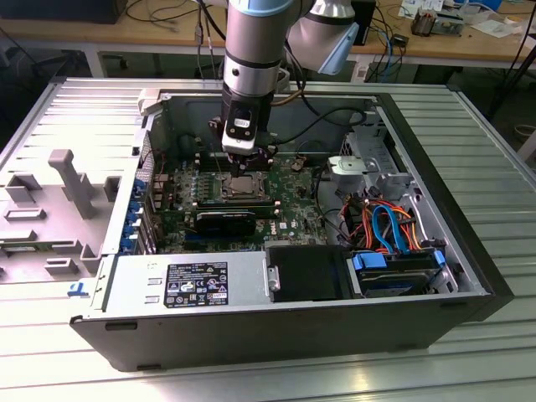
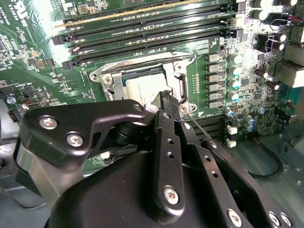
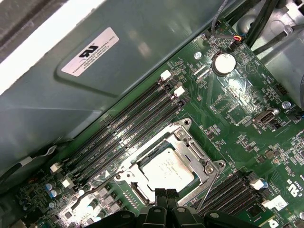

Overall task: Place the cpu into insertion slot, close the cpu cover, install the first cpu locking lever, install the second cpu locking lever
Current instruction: 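Install the first cpu locking lever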

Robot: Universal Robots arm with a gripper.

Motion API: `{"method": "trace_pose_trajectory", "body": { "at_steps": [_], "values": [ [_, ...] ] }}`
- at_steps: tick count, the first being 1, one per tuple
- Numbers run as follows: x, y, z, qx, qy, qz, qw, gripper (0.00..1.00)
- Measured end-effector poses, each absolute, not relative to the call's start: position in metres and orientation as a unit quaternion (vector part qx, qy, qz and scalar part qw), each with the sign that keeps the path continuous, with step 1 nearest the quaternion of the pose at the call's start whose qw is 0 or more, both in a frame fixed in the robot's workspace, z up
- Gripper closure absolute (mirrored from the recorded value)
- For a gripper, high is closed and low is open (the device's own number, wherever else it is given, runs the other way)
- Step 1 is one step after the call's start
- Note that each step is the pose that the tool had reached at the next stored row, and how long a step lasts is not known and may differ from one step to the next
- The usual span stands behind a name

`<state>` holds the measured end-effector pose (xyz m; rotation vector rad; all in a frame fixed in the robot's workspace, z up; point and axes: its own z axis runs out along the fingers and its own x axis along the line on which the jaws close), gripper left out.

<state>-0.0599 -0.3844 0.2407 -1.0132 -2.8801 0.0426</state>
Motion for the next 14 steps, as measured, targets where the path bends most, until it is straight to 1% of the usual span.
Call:
{"method": "trace_pose_trajectory", "body": {
  "at_steps": [14],
  "values": [
    [-0.0599, -0.3844, 0.2407, -0.328, -0.944, 0.014, 0.044, 0.89]
  ]
}}
